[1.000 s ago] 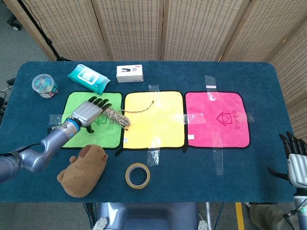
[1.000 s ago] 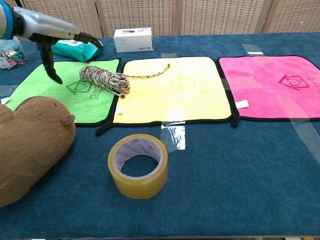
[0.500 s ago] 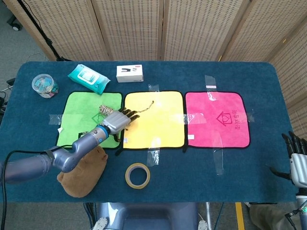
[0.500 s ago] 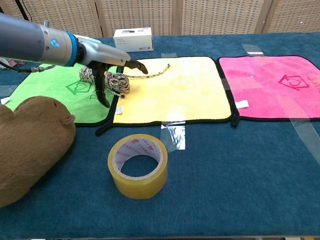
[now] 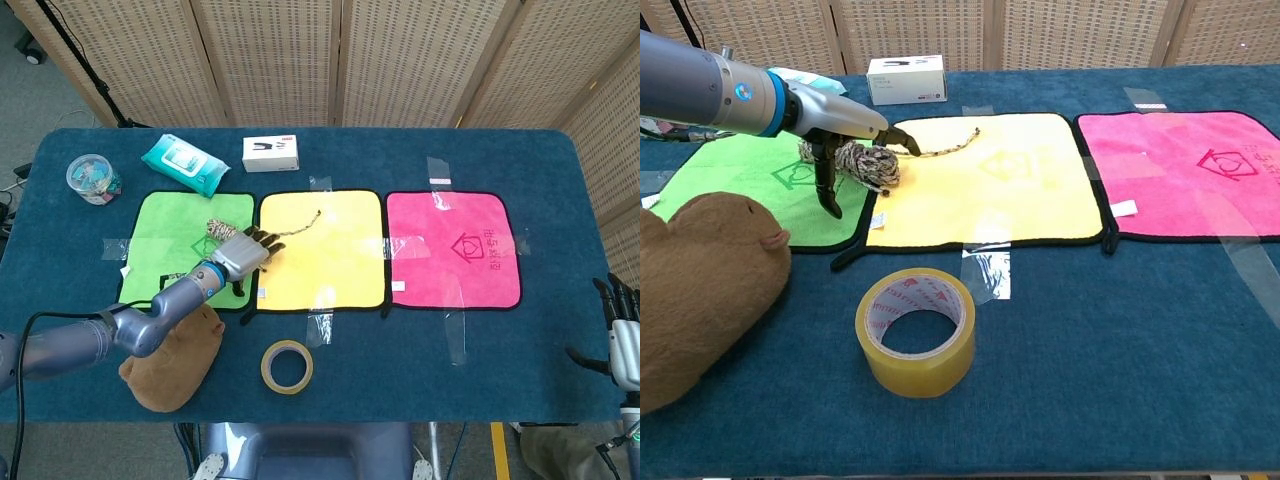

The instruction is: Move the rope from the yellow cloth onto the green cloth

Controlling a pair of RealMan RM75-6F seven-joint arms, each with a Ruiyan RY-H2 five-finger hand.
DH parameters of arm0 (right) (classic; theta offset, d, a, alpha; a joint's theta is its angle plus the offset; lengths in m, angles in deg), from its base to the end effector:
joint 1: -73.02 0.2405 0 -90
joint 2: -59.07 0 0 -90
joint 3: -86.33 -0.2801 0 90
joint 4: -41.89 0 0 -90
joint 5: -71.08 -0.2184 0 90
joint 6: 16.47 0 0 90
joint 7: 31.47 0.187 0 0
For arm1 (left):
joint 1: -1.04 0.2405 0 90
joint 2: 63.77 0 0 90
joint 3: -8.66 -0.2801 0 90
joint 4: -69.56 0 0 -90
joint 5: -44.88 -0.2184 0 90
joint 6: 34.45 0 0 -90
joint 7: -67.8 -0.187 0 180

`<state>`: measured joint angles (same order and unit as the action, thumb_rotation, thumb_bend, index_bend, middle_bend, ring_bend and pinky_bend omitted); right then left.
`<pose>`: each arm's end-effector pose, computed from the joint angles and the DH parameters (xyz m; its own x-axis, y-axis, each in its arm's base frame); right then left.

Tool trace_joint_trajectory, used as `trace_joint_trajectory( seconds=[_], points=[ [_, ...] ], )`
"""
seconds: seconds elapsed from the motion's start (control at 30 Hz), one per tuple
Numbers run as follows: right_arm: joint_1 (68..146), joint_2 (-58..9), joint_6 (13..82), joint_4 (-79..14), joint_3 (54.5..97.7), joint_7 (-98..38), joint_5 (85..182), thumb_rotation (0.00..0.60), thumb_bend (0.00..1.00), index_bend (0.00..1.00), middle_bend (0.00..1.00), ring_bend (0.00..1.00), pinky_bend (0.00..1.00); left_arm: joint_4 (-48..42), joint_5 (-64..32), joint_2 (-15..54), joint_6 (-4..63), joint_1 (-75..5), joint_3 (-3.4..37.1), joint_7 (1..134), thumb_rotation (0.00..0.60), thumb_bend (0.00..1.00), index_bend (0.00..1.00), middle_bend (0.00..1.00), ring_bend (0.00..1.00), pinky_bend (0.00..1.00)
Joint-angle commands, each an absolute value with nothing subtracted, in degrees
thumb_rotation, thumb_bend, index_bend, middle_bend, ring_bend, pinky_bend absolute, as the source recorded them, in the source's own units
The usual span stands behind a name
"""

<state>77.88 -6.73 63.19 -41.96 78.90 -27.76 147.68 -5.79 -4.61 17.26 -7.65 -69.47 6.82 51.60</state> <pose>-0.3901 -0.2432 0.1824 0.4120 0.0047 0.9112 -0.8982 0.1703 0.4053 -0.1111 0.4715 -0.0488 0.7512 0.4213 0.5081 0.6539 -0.5796 -0.4862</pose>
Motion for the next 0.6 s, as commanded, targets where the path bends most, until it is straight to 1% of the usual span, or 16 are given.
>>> trace_joint_trajectory(
  seconds=[0.03,0.23,0.37,0.6],
  points=[
    [77.88,-6.74,63.16,-42.03,78.95,-27.77,147.73,0.6,0.0,0.0,0.0,0.0,0.0,-6.61,-5.3,15.9,-7.56,-68.41,6.45,52.7,0.6,0.11,0.0,0.0,0.0,0.0],
    [77.97,-6.87,62.98,-42.15,79.14,-28.15,147.91,0.6,0.0,0.0,0.0,0.0,0.0,-5.13,-6.83,14.87,-8.83,-66.26,5.31,54.85,0.6,0.11,0.0,0.0,0.0,0.0],
    [77.98,-7.02,63.04,-42.33,79.27,-28.54,148.07,0.6,0.0,0.0,0.0,0.0,0.0,-3.59,-8.31,14.36,-9.91,-64.71,5.01,56.82,0.6,0.11,0.0,0.0,0.0,0.03],
    [78.18,-7.38,62.62,-42.38,79.47,-29.15,148.09,0.6,0.0,0.0,0.0,0.0,0.0,-1.8,-11.7,12.78,-10.71,-61.73,5.03,60.41,0.6,0.11,0.0,0.0,0.0,0.03]
  ],
)
